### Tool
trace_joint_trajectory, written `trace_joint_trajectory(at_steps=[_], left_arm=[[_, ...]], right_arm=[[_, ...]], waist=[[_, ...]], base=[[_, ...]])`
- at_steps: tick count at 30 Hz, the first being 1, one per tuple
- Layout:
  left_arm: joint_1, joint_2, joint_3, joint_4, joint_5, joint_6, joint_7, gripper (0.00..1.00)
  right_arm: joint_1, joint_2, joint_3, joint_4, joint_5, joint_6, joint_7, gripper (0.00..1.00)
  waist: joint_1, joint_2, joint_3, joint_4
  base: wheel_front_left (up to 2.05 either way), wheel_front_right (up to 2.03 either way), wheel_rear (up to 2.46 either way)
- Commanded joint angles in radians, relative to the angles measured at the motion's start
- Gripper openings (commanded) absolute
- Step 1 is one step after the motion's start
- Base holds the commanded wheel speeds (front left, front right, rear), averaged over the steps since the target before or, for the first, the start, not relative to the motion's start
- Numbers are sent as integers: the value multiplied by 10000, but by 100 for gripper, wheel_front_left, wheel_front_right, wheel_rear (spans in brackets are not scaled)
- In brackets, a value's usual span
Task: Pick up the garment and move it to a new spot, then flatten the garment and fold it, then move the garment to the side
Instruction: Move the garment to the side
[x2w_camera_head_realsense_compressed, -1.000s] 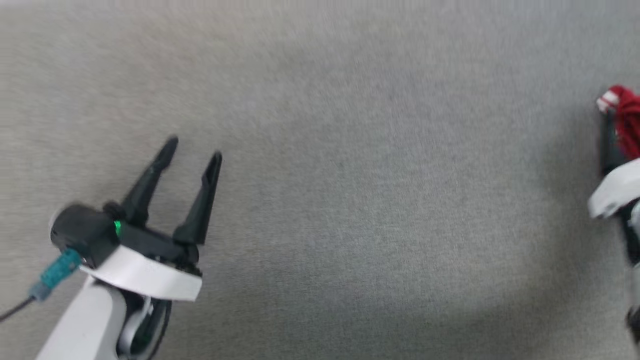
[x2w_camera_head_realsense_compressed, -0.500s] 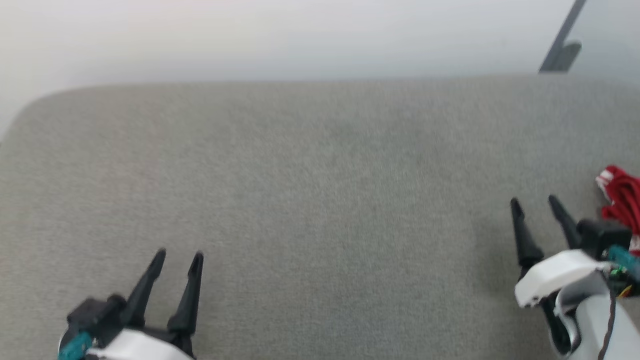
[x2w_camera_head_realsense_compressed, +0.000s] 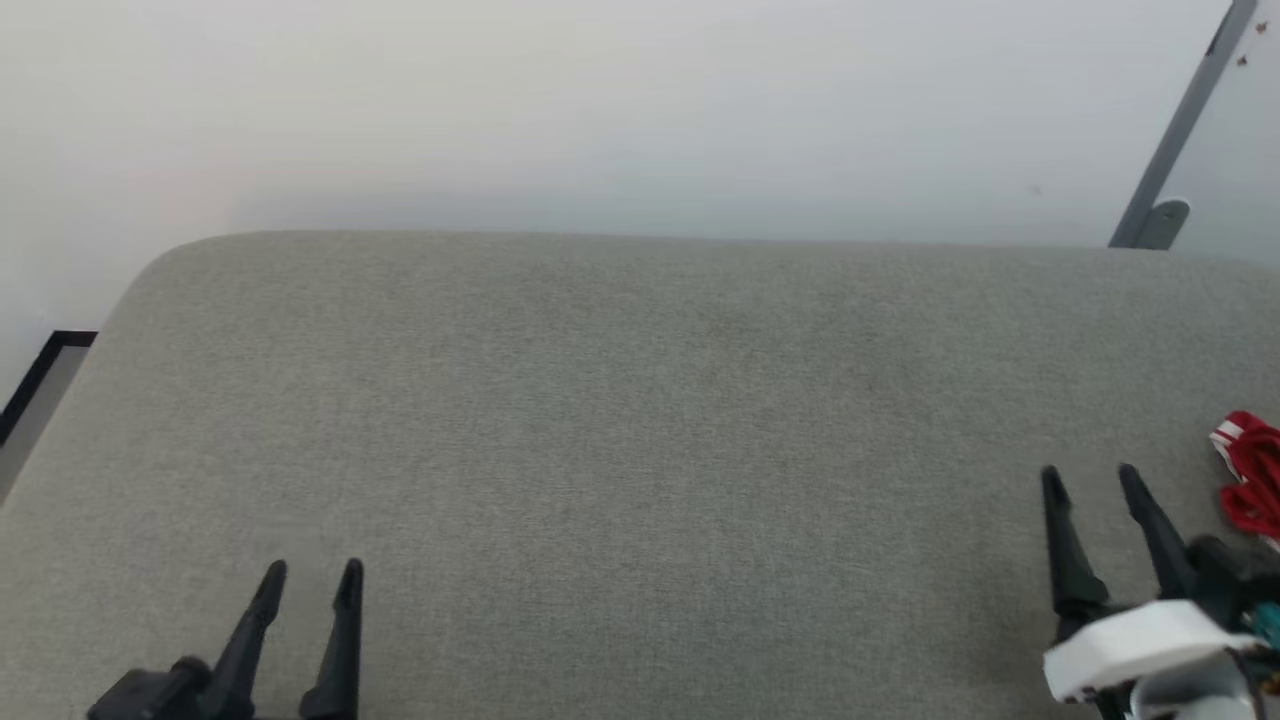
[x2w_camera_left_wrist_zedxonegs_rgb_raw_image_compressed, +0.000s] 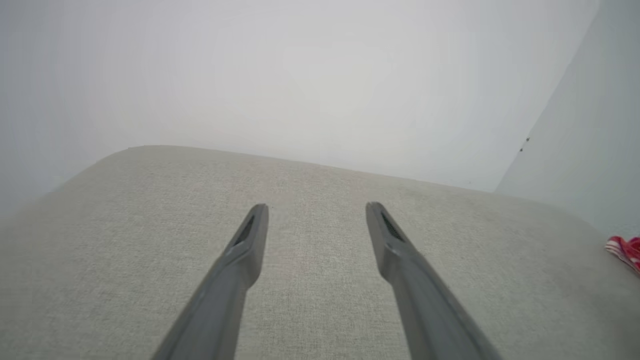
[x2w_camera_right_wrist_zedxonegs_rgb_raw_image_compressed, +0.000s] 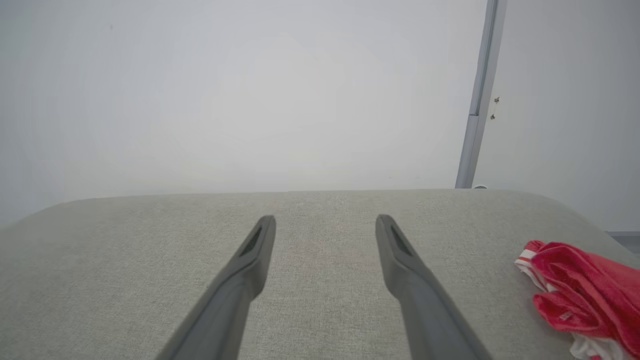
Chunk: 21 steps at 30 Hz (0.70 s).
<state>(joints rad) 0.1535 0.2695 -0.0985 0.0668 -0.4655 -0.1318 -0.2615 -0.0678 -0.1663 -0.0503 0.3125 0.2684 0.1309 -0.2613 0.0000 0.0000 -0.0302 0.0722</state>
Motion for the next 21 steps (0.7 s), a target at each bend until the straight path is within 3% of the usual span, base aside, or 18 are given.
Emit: trace_joint_trajectory(at_steps=[1,11,21], left_arm=[[264,-85,169,-199,145,25,-48,100],[1059,-391,740,-985,349,25,-48,100],[1022,-477,718,-915,282,25,-48,100]], right_arm=[[350,93,-174,-295,-41,-4,-18,100],[1746,645,-1018,-1987,-179,-4,391,100],[1969,898,-1088,-2441,-150,-4,718,100]], waist=[[0,0,-71,89],[0,0,-128,213],[0,0,-87,90]], base=[[0,0,0],[0,0,0],[0,0,0]])
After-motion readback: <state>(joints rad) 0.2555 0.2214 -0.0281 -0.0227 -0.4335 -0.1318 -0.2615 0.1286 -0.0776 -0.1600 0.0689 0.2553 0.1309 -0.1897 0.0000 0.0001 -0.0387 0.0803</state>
